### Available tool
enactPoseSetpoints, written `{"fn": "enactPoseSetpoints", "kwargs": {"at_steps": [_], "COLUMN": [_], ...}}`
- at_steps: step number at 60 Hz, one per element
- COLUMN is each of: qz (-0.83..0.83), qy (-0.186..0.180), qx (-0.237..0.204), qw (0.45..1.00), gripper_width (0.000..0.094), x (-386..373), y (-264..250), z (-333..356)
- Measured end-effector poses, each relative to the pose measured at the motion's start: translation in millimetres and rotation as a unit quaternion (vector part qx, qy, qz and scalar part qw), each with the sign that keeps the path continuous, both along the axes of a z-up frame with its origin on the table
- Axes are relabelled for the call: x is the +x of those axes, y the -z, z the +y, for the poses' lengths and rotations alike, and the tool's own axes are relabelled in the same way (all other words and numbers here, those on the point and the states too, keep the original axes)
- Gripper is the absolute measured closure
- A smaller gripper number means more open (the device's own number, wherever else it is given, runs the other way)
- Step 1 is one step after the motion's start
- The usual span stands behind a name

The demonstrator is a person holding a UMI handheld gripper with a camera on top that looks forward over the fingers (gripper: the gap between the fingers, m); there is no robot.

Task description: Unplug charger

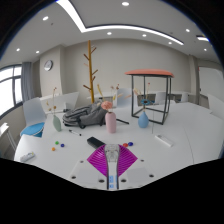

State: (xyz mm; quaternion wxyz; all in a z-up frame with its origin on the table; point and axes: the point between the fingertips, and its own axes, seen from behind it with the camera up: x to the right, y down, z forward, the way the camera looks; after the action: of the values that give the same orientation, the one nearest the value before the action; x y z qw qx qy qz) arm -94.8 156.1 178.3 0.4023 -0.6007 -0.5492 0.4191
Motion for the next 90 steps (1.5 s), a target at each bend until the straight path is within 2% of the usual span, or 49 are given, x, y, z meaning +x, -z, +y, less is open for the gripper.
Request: {"fn": "enactPoseSetpoints", "kwargs": {"at_steps": [4, 14, 21, 26, 30, 32, 35, 36, 38, 44, 52, 60, 69, 80, 86, 90], "qz": [-0.018, -0.089, -0.134, -0.155, -0.174, -0.184, -0.178, -0.175, -0.172, -0.166, -0.188, -0.206, -0.193, -0.191, -0.188, -0.188], "qy": [0.017, 0.054, 0.053, 0.044, 0.041, 0.040, 0.042, 0.040, 0.037, 0.019, 0.033, 0.041, 0.050, 0.067, 0.083, 0.076], "qx": [0.026, 0.058, 0.071, 0.078, 0.071, 0.071, 0.072, 0.073, 0.075, 0.078, 0.065, 0.029, 0.049, 0.038, 0.055, 0.054], "qw": [0.999, 0.993, 0.987, 0.984, 0.981, 0.980, 0.980, 0.981, 0.982, 0.983, 0.979, 0.977, 0.979, 0.979, 0.977, 0.978], "gripper_width": [0.0837, 0.0834, 0.0815, 0.0755, 0.0647, 0.0474, 0.0098, 0.0084, 0.0129, 0.0082, 0.0086, 0.0085, 0.0083, 0.0085, 0.0086, 0.0086], "x": [4, 8, 8, 6, 8, 10, 11, 13, 17, 39, 107, 187, 248, 282, 288, 285], "y": [10, 92, 147, 172, 185, 189, 180, 176, 168, 129, 71, 21, -18, -19, -16, -12], "z": [39, 122, 147, 154, 156, 158, 159, 158, 156, 143, 131, 114, 107, 105, 113, 109]}}
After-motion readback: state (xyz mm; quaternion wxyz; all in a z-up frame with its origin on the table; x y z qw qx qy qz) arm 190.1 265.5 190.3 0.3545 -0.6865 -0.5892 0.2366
